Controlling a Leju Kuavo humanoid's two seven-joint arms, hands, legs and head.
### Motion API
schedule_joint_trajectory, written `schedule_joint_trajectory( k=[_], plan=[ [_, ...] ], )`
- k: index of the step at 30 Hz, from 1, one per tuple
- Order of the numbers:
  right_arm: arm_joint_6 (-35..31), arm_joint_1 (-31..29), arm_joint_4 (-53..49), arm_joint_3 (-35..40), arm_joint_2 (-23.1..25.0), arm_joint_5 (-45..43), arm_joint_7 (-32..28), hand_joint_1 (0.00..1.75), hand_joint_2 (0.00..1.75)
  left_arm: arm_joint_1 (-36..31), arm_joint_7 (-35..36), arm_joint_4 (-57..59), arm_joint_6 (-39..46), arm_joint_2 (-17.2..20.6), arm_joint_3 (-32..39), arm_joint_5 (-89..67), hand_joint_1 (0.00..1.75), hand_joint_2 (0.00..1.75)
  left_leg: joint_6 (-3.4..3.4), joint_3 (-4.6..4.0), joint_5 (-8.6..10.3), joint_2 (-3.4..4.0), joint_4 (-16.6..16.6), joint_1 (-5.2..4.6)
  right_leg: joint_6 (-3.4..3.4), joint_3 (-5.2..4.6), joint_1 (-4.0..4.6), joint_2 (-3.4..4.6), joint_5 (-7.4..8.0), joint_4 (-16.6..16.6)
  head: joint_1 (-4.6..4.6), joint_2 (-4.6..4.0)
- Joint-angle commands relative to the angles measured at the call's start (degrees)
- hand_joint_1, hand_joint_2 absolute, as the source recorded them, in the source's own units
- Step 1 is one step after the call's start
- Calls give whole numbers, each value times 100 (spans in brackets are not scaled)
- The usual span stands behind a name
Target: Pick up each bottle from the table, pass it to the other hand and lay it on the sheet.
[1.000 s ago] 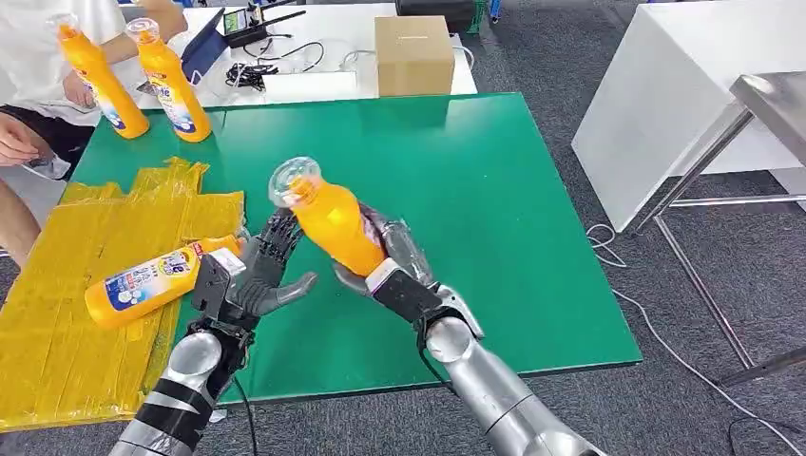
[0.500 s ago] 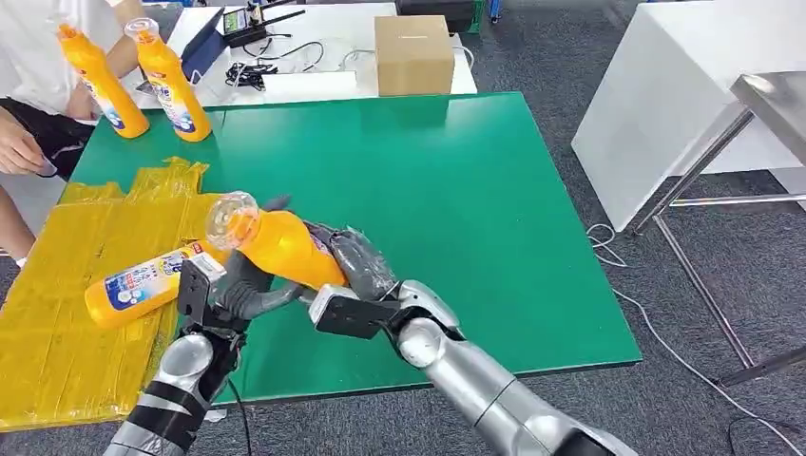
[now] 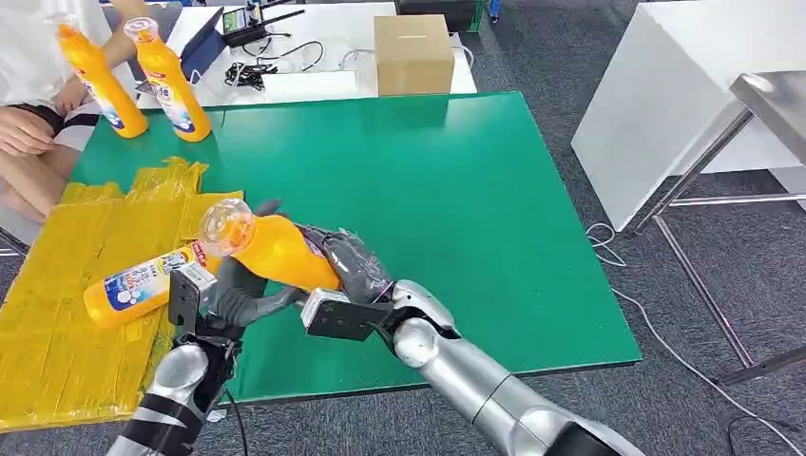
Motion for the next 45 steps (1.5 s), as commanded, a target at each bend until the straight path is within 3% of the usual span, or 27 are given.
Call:
schedule_joint_trajectory(
  k=[1,25,28,29,30,34,36,45],
  plan=[
    [6,180,334,688,-16,100,24,175,175,-243,-43,-914,289,2,28,51,0,175,-7,24,-14,-14,1,6,1,32,7,-21,-17,-3,-2,0],
    [-215,165,557,545,51,184,219,175,175,-12,-120,-1384,266,73,-171,154,0,175,-4,6,-6,-6,-2,2,0,11,2,-9,-7,-3,-4,0],
    [-740,238,514,319,86,308,372,175,175,20,-100,-1426,250,111,-217,80,0,175,-6,24,-13,-10,-2,1,1,29,2,-16,-16,-2,-2,0],
    [-1343,251,533,161,82,596,595,175,175,72,-58,-1473,294,119,-227,-15,0,175,-7,32,-17,-12,-1,1,2,37,1,-19,-21,-1,-2,0],
    [-1530,276,554,-9,89,574,722,175,175,90,-30,-1485,331,125,-234,-81,0,175,-8,43,-21,-14,-3,0,3,49,1,-23,-26,-3,-2,0],
    [-1597,328,583,-569,67,300,712,175,175,132,35,-1493,362,140,-249,-161,0,175,-3,21,-10,-17,-4,-1,3,27,-1,-22,-15,-4,-2,0],
    [-2157,345,624,-742,86,592,797,175,175,154,78,-1513,384,142,-271,-218,0,175,-3,27,-12,-20,-5,-2,3,34,-2,-25,-18,-4,-2,0],
    [-2120,464,437,-921,211,690,800,175,175,104,207,-1291,365,105,-358,-307,0,175,-7,23,-13,-15,-4,-3,1,30,-1,-20,-17,-2,-2,0]
  ],
)
